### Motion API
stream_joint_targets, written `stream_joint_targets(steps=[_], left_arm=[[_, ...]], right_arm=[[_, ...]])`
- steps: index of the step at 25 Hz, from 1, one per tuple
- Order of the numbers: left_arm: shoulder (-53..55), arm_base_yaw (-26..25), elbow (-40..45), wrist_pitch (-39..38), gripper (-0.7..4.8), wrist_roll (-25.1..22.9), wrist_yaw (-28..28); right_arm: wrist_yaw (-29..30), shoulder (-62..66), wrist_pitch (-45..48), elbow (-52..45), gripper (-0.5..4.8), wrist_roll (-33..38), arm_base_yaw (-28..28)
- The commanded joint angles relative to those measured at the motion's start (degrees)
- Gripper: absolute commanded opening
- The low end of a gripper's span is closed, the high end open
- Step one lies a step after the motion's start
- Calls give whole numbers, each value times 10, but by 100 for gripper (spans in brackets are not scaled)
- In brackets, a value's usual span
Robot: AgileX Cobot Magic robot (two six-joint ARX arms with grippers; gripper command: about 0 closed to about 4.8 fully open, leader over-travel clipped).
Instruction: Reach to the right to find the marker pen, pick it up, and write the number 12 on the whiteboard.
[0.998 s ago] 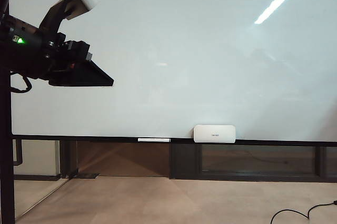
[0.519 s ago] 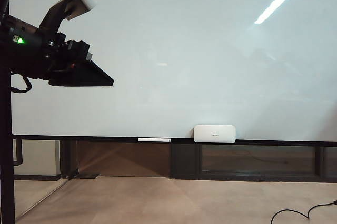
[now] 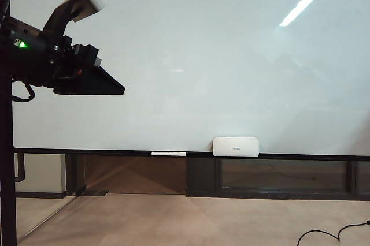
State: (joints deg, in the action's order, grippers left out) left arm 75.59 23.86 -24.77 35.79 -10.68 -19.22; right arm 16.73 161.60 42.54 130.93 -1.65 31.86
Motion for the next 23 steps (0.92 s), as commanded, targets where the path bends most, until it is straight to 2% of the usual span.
stream_joint_targets(steps=[1,8,16,20,23], left_arm=[[-2,1,-2,7,-5,2,-1],[-2,1,-2,7,-5,2,-1],[-3,1,-2,7,-5,2,-2],[-3,1,-3,8,-5,10,-34],[-3,1,-9,7,-5,28,-72]], right_arm=[[-1,1,-1,2,8,-1,1],[-1,1,13,2,-1,3,1],[2,-24,26,2,-1,72,2],[17,-45,10,1,-1,104,2],[15,-76,-56,0,-1,106,0]])
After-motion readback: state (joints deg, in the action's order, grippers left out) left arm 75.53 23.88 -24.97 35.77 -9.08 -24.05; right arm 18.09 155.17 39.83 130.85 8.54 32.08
